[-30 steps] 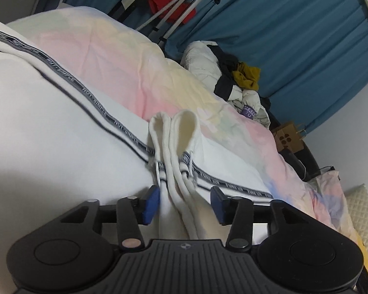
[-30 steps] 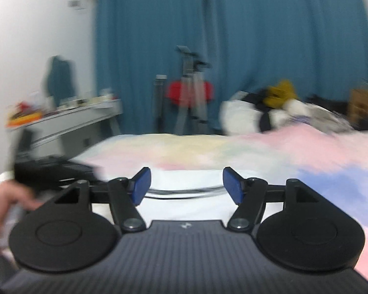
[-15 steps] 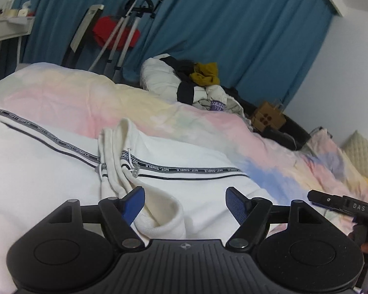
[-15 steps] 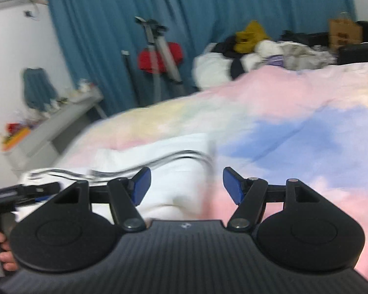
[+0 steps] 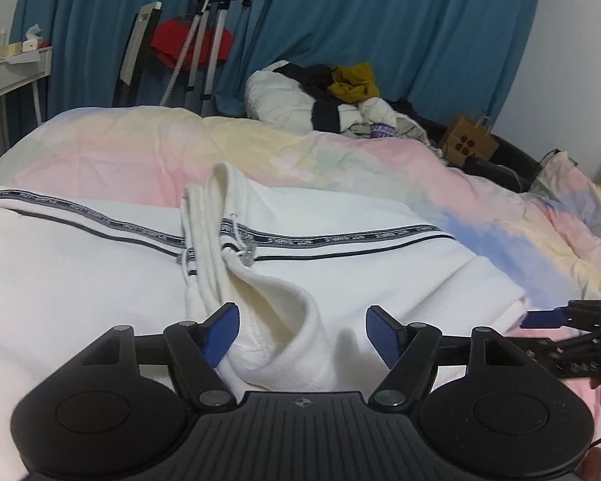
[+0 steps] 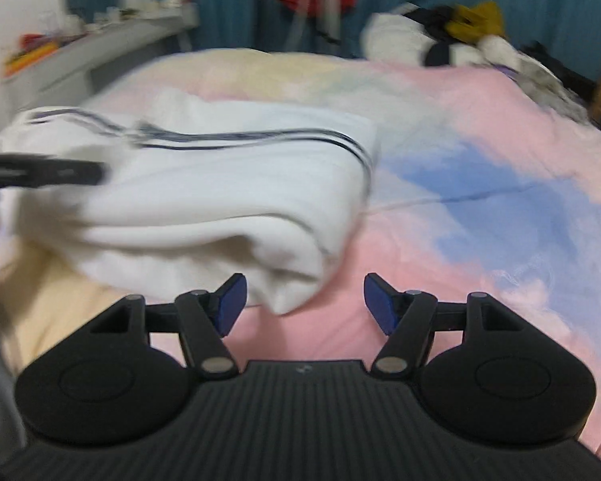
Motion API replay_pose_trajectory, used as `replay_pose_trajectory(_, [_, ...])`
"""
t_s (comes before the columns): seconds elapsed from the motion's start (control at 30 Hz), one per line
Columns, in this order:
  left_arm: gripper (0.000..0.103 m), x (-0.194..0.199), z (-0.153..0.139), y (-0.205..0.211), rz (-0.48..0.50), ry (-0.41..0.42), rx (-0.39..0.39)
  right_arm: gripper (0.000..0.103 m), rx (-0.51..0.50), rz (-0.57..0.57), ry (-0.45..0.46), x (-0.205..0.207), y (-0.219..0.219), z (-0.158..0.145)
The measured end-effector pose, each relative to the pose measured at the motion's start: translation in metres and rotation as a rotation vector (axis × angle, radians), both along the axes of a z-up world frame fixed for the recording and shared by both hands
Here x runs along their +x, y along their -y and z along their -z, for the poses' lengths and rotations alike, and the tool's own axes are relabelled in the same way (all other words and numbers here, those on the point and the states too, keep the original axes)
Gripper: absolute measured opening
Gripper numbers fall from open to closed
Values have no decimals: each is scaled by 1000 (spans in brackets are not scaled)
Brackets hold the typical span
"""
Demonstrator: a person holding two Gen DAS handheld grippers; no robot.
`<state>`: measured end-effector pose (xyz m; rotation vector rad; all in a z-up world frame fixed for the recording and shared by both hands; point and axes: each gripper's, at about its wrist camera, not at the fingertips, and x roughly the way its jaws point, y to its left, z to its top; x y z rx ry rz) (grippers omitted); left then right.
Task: Fold clothes
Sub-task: 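Open both grippers and release the trousers folded in half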
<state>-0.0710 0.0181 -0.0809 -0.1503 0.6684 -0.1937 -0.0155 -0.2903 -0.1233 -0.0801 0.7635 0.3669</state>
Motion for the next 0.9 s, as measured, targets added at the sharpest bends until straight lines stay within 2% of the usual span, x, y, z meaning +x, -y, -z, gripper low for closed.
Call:
replay_pose_trajectory(0.07, [69,4,3,-1,-59,-25,63,66,39,76,-22,15,-4,9])
replay_pose_trajectory(0.17, [71,7,9,-14,-82,-64,14,66,103,185,0,28,-5,20])
replay_pose_trajectory(0.23, [71,7,9,-17,-83,-73,-1,66,118,230,51,28,-1,16])
replay_pose_trajectory(0.3, [71,7,10,-12,-61,-75,15,66,129,273,104,26,3,12])
replay_pose_trajectory(0.37, [71,6,13,-5,-32,-79,45,66,100,288,144,21,8,8])
replay_pose_trajectory(0.47, [72,7,20,3,-3,-84,98,66,77,310,65,29,16,26])
replay_pose_trajectory(0.67, [74,8,25,0,-7,-102,91,66,137,310,3,15,25,13])
replay_pose_trajectory(0.77, [74,7,24,2,-10,-103,94,67,123,260,62,-12,24,-17])
replay_pose_trajectory(0.9, [74,5,22,3,-10,-102,93,67,237,190,176,-29,29,-48])
